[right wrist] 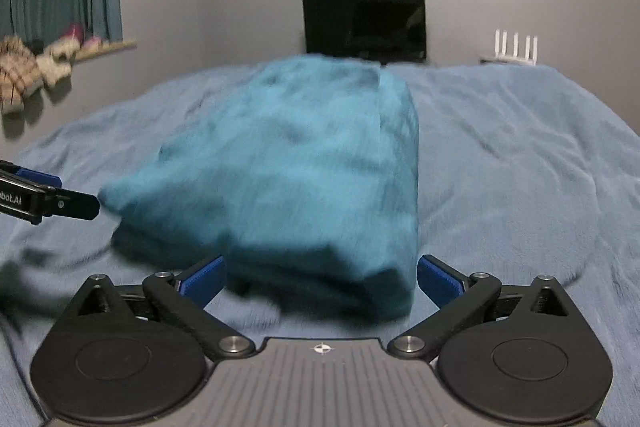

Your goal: Fold large clothes

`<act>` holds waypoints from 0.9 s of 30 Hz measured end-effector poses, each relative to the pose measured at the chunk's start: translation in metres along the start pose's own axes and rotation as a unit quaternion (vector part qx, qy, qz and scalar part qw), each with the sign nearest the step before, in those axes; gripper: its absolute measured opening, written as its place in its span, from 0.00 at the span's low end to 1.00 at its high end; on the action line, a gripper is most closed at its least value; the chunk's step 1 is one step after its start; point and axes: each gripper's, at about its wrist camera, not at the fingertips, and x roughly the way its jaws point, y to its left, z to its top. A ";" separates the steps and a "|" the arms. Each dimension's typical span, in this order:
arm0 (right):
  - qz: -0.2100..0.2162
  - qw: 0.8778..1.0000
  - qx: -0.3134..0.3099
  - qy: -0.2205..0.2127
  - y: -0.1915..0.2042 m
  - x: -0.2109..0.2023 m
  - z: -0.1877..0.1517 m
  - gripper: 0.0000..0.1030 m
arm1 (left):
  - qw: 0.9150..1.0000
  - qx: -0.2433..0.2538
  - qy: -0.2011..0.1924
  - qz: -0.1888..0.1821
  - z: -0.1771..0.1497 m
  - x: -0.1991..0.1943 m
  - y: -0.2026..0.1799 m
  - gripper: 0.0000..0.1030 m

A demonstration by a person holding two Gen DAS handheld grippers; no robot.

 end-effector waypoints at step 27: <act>-0.023 0.999 -0.011 0.037 0.012 -0.011 -0.029 1.00 | 0.995 0.087 0.024 -0.048 -0.025 0.018 -0.030 0.99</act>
